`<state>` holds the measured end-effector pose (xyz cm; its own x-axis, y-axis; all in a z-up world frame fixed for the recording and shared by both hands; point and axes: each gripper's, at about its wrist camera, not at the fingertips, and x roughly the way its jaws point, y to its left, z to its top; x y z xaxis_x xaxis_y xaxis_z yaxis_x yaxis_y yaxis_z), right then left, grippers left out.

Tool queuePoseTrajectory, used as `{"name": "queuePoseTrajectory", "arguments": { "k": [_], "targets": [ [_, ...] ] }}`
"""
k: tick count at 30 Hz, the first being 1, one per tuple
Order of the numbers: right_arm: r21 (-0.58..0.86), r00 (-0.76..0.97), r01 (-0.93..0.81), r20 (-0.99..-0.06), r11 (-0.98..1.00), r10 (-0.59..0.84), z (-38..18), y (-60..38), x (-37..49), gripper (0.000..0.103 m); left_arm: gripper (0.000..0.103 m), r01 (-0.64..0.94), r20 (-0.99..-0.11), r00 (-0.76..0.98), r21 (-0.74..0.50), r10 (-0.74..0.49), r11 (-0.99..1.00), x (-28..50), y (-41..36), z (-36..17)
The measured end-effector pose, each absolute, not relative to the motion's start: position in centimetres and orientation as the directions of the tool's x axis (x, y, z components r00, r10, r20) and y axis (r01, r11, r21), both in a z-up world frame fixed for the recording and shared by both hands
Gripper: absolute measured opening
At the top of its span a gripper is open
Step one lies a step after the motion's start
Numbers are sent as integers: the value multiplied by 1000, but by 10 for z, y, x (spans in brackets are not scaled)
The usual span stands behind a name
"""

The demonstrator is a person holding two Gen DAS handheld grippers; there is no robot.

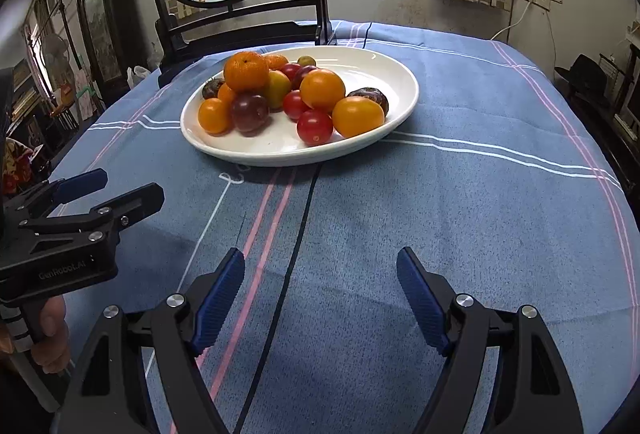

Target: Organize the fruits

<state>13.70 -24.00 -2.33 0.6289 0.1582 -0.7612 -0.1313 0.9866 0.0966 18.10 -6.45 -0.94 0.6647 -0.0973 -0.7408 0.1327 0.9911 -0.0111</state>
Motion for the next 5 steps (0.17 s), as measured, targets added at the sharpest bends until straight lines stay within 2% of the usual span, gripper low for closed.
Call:
{"name": "queuePoseTrajectory", "arguments": {
  "k": [5],
  "targets": [
    [87,621,-129,-770,988,149,-25,-239,137,79,93,145,-744,662,3,-95,989,180,-68,-11]
  ]
}}
